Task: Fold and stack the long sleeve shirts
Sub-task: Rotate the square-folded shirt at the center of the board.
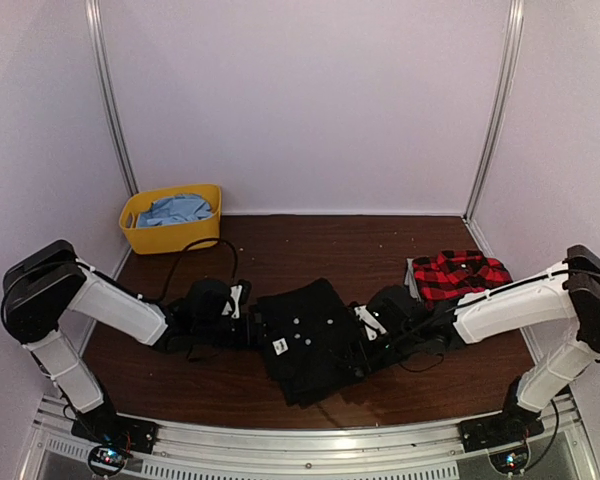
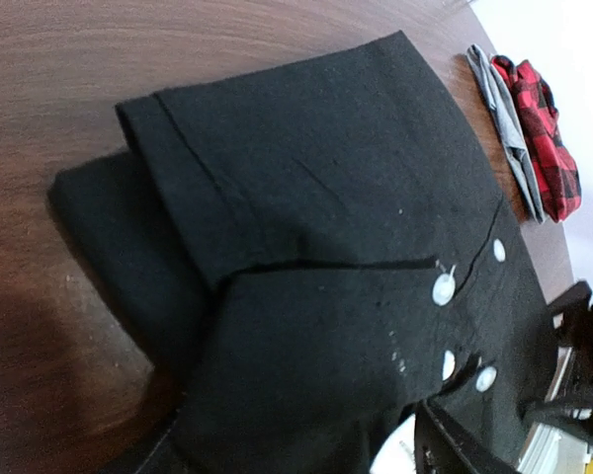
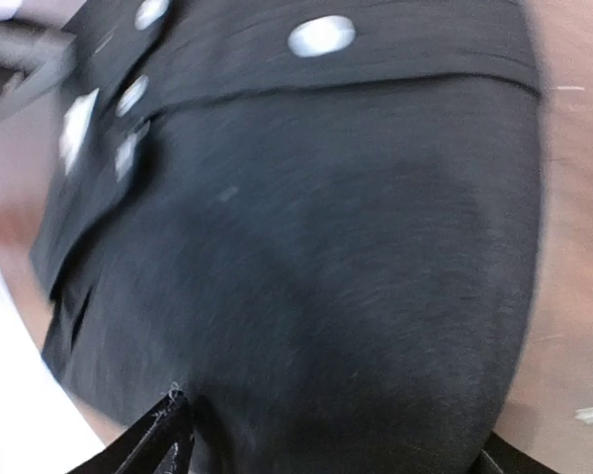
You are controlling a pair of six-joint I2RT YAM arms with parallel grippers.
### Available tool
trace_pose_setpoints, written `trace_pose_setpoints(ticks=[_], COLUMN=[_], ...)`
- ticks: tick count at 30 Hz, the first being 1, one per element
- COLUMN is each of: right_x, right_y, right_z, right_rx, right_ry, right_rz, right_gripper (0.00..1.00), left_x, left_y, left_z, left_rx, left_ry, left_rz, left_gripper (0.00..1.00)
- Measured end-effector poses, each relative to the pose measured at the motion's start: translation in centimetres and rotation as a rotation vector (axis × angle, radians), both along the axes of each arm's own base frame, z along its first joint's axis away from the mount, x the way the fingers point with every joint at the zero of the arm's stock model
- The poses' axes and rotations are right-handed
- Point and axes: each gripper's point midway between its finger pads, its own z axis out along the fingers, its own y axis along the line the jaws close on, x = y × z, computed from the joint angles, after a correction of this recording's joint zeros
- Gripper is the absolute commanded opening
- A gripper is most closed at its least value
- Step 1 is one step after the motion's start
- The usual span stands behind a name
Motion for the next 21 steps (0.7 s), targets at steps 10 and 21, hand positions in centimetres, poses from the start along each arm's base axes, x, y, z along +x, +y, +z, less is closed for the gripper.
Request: trace_pose_setpoints(ticks=[10,21], right_x=[-7.1,-7.6], right_y=[8.3,8.2], right_z=[0.1,0.9], right_rx=[0.047,-0.014], right_ry=[0.002,-0.073], right_rz=[0.207,0.267], right_gripper=[0.81,0.87], left_x=[5.2,12.2], left_y=[-0.1,7.2], left_z=[0.5,1.9], left_rx=[0.141,0.364], left_ry=[-0.061,-0.165], left_rz=[0.062,0.241], left_gripper=[0.73,0.95])
